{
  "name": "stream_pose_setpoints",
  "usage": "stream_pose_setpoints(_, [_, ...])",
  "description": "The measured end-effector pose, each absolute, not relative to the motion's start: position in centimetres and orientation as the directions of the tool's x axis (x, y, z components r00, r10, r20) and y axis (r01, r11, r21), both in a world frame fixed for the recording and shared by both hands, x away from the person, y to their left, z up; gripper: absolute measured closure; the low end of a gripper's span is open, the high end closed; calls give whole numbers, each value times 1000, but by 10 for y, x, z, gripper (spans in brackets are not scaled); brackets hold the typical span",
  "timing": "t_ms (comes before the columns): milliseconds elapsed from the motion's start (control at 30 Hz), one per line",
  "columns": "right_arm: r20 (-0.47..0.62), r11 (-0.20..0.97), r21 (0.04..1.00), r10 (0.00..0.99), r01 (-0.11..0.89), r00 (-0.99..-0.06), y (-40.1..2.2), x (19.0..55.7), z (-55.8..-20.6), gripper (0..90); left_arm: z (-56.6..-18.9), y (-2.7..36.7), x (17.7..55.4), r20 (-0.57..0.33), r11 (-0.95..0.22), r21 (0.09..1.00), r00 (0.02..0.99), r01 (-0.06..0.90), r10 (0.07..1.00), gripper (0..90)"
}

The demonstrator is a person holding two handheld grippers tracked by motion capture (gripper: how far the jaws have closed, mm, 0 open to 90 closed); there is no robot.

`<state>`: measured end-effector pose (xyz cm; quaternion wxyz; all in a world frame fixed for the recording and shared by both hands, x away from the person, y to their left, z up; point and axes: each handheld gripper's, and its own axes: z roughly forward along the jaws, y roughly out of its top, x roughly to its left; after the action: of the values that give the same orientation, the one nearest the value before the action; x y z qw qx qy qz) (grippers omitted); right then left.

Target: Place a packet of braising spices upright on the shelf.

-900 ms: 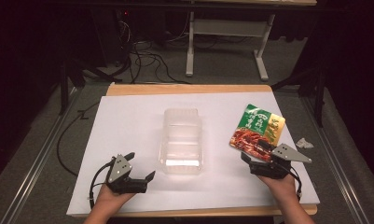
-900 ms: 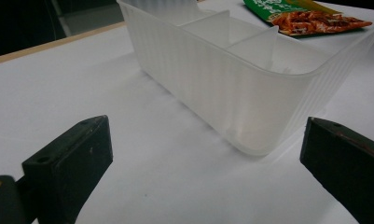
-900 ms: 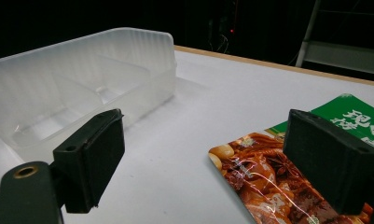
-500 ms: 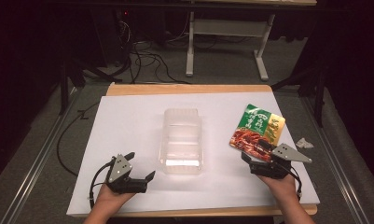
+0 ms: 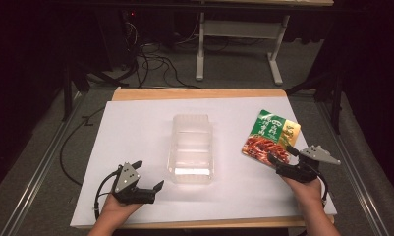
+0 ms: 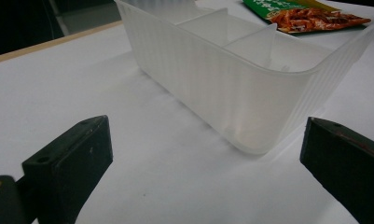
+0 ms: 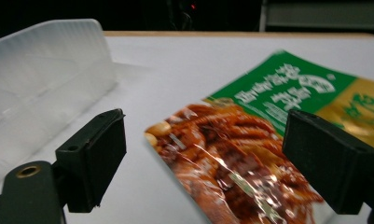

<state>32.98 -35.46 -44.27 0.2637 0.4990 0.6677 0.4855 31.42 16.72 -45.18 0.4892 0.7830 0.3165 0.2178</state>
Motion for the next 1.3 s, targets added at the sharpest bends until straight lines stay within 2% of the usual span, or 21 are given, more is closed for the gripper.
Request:
stream_pose_setpoints(233, [248, -73, 825, 937, 560, -245, -372, 339, -455, 136, -451, 167, 313, 38, -328, 902, 706, 280, 707, 30])
stream_pose_setpoints(467, [350, -179, 750, 924, 637, -152, -384, 343, -465, 163, -451, 167, 313, 38, -328, 903, 709, 278, 704, 30])
stream_pose_setpoints(800, [462, -295, 660, 885, 691, -64, -392, 347, -477, 228, -450, 166, 313, 50, -338, 901, 710, 271, 702, 30])
stream_pose_setpoints(867, [455, -295, 665, 888, 686, -59, -391, 346, -477, 233, -450, 167, 313, 47, -335, 903, 710, 271, 702, 30])
stream_pose_setpoints(1067, [567, -407, 620, 823, 671, -24, -397, 344, -480, 242, -450, 167, 313, 48, -333, 904, 710, 269, 703, 30])
stream_pose_setpoints(1200, [588, -430, 609, 809, 666, -16, -397, 342, -479, 246, -450, 167, 313, 48, -335, 903, 711, 269, 702, 30])
stream_pose_setpoints(1300, [613, -449, 623, 789, 641, -43, -398, 340, -478, 283, -450, 167, 313, 52, -340, 901, 712, 269, 700, 30])
